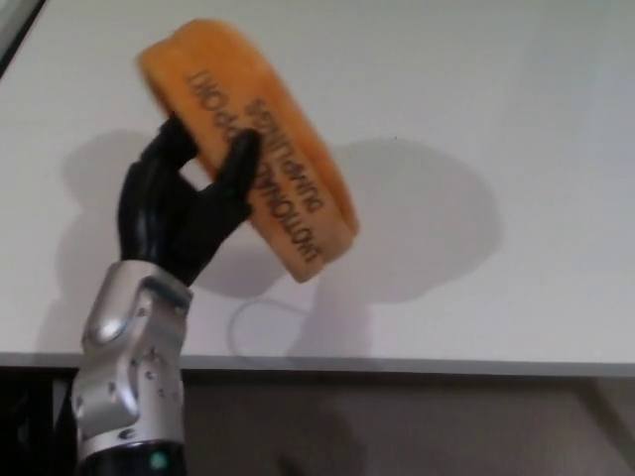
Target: A soft plate is kept in the center of the table close to the robot and the robot uses its left hand to pick up the plate, turns it upside down and places it back on the table
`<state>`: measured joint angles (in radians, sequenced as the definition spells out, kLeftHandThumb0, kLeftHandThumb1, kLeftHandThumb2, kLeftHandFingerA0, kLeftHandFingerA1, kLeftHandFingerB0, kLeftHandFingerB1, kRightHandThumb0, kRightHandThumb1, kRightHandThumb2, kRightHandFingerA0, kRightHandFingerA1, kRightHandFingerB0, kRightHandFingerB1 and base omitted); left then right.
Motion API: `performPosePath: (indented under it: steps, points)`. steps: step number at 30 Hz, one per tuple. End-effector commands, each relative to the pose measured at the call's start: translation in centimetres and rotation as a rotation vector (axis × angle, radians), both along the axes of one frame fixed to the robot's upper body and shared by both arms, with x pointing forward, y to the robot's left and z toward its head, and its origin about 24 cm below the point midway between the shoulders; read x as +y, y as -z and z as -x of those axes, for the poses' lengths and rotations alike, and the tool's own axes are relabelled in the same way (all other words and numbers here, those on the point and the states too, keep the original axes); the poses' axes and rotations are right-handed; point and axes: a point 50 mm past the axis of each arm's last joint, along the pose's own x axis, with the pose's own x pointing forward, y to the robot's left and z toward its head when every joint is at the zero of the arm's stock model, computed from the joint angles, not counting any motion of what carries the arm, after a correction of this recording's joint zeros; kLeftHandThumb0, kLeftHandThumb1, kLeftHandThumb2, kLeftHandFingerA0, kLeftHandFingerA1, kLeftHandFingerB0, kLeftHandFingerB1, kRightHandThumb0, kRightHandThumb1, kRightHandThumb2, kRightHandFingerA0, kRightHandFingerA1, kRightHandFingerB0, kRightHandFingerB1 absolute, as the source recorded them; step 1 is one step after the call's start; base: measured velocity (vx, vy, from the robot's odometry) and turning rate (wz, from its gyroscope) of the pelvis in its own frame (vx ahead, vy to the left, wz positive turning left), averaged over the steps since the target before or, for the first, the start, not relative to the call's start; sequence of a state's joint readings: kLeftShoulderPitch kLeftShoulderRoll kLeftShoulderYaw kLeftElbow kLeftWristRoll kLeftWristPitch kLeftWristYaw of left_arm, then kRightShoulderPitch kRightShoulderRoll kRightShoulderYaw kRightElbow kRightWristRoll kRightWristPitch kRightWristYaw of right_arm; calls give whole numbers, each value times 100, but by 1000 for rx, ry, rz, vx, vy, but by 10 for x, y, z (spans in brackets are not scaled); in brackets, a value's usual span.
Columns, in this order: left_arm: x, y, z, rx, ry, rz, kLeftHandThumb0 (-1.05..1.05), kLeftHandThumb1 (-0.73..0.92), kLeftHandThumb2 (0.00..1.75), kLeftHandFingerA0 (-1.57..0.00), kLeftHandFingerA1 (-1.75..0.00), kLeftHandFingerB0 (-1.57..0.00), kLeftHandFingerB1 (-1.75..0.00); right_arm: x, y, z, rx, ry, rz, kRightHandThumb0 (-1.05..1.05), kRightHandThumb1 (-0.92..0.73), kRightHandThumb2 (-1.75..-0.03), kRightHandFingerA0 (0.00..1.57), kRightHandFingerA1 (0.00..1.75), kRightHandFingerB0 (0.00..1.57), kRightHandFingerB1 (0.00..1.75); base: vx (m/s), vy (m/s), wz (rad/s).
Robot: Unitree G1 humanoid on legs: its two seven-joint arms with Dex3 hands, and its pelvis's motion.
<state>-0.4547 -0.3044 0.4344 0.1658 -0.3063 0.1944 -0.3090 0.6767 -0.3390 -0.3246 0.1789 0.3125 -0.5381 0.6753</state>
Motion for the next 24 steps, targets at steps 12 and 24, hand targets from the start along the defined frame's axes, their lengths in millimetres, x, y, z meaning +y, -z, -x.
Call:
performPosePath:
  steps: [12,24]
  points:
    - [73,101,44,501,-641,1172,-28,69,66,-105,-175,-46,-76,-6,-1,2,53,20,-11,-80,-87,-67,36,44,16,26,0,0,0]
    - [79,142,65,1036,-610,845,-45,67,103,-127,-142,-59,-85,-6,-1,-1,44,7,5,-81,-89,-68,36,41,16,25,0,0,0]
